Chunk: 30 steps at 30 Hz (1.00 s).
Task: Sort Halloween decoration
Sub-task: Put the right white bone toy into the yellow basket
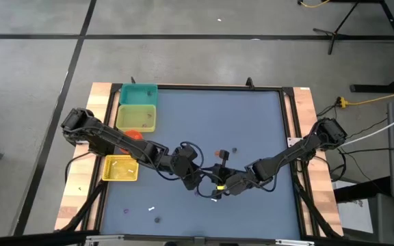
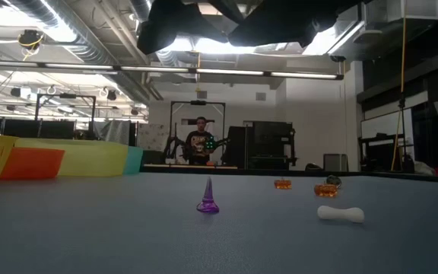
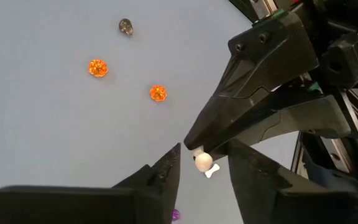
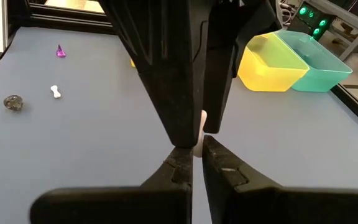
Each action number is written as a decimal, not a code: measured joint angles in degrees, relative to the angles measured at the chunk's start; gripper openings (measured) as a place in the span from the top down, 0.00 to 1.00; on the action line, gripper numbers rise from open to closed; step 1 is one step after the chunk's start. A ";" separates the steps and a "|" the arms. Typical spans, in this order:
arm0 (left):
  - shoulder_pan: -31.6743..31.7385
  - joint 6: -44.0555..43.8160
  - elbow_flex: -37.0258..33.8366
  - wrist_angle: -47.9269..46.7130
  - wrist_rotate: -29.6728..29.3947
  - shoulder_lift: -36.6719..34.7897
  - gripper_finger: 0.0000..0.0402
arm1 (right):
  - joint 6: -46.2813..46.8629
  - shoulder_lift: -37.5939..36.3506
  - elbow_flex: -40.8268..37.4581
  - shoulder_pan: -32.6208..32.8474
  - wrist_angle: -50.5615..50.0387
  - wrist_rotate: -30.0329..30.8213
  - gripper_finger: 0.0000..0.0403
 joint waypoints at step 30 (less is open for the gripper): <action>-0.03 0.04 0.00 -0.15 0.42 0.00 0.98 | 0.00 0.00 0.00 0.02 -0.15 -0.24 0.96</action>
